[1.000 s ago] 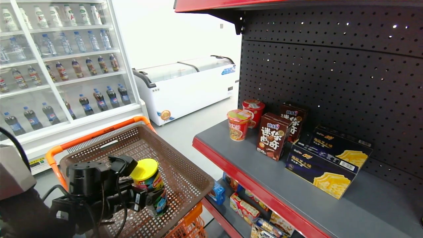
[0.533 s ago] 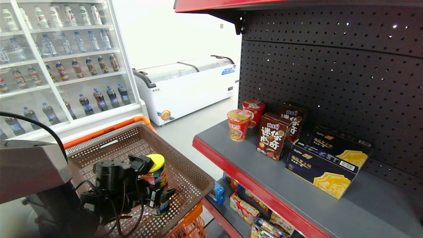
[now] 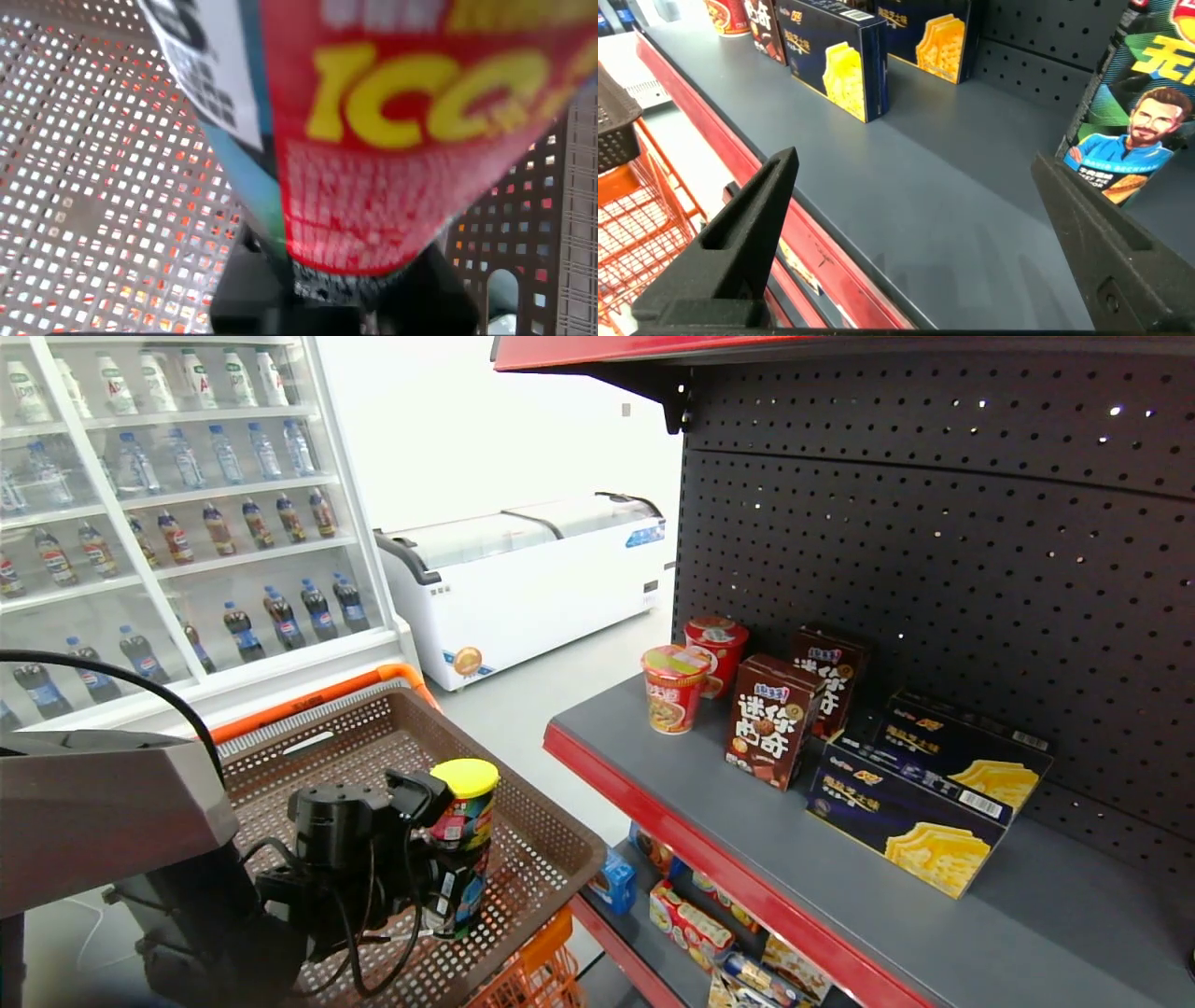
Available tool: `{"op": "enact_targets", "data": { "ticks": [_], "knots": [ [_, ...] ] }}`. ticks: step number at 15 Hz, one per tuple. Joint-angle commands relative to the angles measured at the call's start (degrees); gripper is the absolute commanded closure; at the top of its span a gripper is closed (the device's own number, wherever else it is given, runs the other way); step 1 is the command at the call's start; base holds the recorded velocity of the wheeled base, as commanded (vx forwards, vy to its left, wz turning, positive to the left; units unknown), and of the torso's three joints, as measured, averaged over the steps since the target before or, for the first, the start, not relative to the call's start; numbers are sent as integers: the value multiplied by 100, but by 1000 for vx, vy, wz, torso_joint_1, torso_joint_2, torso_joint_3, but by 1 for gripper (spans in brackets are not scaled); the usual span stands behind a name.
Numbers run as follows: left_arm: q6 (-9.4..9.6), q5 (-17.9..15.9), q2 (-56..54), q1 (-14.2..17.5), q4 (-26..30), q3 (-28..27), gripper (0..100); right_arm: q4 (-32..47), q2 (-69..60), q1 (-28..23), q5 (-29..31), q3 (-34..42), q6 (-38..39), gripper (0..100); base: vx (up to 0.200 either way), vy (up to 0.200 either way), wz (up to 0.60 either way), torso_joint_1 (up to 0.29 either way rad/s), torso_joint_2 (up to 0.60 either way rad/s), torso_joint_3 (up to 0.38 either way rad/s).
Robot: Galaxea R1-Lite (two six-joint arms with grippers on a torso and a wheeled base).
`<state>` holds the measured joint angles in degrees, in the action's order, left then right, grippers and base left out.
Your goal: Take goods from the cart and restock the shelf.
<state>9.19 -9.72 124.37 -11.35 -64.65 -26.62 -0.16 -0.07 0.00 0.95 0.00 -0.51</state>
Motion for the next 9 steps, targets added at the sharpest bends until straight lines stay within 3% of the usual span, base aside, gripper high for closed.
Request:
{"op": "enact_targets", "data": {
  "ticks": [1, 3, 5, 6, 9],
  "knots": [
    [100, 137, -326, 36, 5, 26, 100, -2, 7, 0, 2, 0, -2, 0, 0, 0, 0, 0, 0, 0],
    [56, 260, -985, 115, 84, 193, 100, -2, 7, 0, 2, 0, -2, 0, 0, 0, 0, 0, 0, 0],
    [-128, 268, -1609, 107, 242, 175, 100, -2, 7, 0, 2, 0, -2, 0, 0, 0, 0, 0, 0, 0],
    [-374, 304, -2154, 107, 629, 96, 100, -2, 7, 0, 2, 0, -2, 0, 0, 0, 0, 0, 0, 0],
    [-752, 462, -3358, 89, 1921, 61, 100, -2, 7, 0, 2, 0, -2, 0, 0, 0, 0, 0, 0, 0]
  ]
}}
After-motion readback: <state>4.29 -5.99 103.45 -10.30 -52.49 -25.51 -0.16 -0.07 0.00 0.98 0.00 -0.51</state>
